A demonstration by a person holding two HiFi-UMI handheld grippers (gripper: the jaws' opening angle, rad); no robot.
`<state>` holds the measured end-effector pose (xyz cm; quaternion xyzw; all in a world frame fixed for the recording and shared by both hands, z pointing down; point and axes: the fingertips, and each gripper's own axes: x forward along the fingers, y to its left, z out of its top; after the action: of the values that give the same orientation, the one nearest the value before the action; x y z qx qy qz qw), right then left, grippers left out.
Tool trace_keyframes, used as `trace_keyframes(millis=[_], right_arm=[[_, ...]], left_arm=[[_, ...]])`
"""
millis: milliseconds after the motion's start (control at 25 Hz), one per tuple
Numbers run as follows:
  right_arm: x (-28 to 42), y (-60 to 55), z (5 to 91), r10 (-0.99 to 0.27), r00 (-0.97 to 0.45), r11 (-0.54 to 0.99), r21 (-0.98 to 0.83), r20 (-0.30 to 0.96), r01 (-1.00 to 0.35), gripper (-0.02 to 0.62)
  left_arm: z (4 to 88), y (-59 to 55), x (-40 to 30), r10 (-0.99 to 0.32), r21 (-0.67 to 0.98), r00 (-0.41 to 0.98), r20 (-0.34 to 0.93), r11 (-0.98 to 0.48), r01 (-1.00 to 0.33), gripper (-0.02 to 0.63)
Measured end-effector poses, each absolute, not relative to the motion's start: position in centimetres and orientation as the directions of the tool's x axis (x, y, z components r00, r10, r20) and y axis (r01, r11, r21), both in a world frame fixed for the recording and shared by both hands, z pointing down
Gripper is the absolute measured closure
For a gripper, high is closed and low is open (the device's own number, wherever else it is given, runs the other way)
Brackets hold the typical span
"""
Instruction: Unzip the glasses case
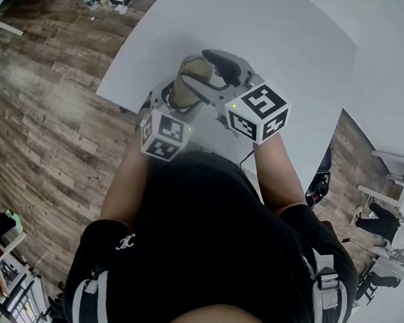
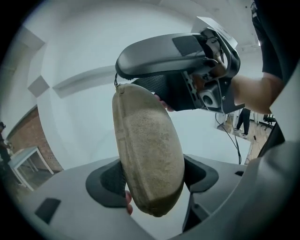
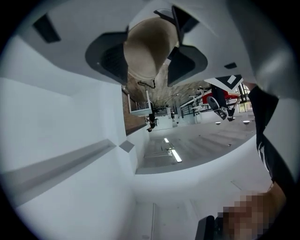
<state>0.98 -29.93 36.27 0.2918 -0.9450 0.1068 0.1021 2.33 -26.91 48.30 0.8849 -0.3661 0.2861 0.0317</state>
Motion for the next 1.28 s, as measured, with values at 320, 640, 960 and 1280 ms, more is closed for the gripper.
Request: trace_keyframes(millis=[320,640,960,1280], right_arm=[[0.1,-30.1,35.9,-0.598,-0.749,0.784,0.016,0.285,-0.620,0.472],[0.4,-29.3,35.5,-0.615,-0.739,0.781,0.081,0.275,-0.620,0.561],[0.5,-29.1,34.6,-0.635,-0.741,0.770,0.106,0.220,-0.629,0.574],[1.7,-30.4,33.1,-0.666,-0.718,0.745,0.132,0.201,-0.654,0.575]], left_arm=[[48.6,-27.2,1.3,-0.668,-0.225,0.510,0.542,-0.700,-0.677,0.258],[48.9,-27.1,1.3,-0.674,-0.222,0.507,0.537,-0.693,-0.686,0.258],[47.6,-26.0,2.4,-0.622,-0.032,0.635,0.459,-0.725,-0.688,0.259],[45.5,-25.9,2.2,-0.645,-0.029,0.674,0.361,-0.730,-0.683,0.273]])
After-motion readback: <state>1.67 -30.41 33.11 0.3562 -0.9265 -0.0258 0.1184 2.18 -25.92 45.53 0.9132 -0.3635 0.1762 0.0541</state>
